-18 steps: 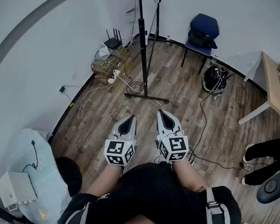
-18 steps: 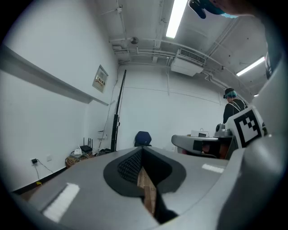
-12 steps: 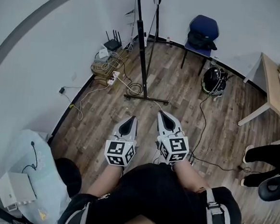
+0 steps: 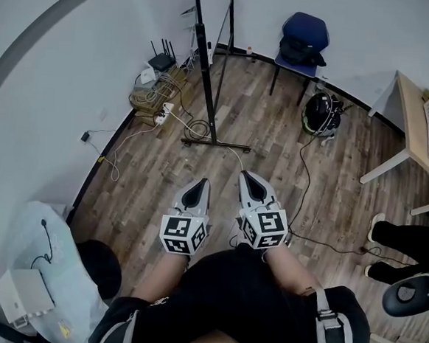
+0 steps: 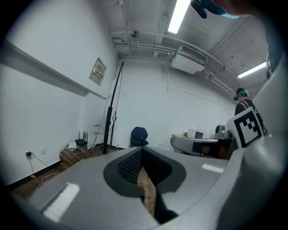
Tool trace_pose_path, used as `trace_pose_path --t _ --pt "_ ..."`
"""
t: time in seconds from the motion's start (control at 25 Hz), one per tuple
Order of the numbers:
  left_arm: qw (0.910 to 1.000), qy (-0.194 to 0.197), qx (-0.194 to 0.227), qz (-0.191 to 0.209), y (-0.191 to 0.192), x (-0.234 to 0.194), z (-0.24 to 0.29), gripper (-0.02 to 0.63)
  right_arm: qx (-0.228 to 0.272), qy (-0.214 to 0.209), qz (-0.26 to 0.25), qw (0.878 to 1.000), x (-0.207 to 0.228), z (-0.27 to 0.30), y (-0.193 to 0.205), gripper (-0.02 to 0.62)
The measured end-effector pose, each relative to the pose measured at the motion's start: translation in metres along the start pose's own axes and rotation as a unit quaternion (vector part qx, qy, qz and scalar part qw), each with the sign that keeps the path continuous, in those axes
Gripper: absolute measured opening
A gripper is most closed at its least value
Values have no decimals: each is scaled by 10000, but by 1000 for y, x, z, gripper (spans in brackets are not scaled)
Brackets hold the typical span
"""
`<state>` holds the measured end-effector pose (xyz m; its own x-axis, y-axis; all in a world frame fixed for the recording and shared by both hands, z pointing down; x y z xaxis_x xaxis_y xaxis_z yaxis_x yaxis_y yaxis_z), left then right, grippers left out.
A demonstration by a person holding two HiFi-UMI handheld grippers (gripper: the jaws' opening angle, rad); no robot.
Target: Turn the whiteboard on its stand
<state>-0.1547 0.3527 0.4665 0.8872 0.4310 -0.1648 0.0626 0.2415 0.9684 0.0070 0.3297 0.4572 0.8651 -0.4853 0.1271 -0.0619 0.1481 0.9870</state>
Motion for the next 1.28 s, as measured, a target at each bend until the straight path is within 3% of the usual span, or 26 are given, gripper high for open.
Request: trace_pose_path --t 0.4,0.76,1.28 --pt "9999 -6 -66 96 -10 21 63 9 -1 19 134 9999 65 23 -9 5" --pt "9996 -260 -67 131 -19 42 115 9 96 -413 82 9991 117 45 -21 5" --pt "9991 21 -229 348 -20 59 174 9 44 -318 320 9990 167 69 -17 5"
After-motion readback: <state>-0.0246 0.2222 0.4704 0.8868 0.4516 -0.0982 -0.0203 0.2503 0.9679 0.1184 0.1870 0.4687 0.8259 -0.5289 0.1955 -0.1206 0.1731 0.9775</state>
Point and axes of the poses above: the fingertips, and each gripper's own axes: z forward along the fingers, x to its right, y out of its underside, the point moved 7 cm from there along -z, backward along the fingers, and after that the axes turned 2 degrees about y, right-handed, at the moved point
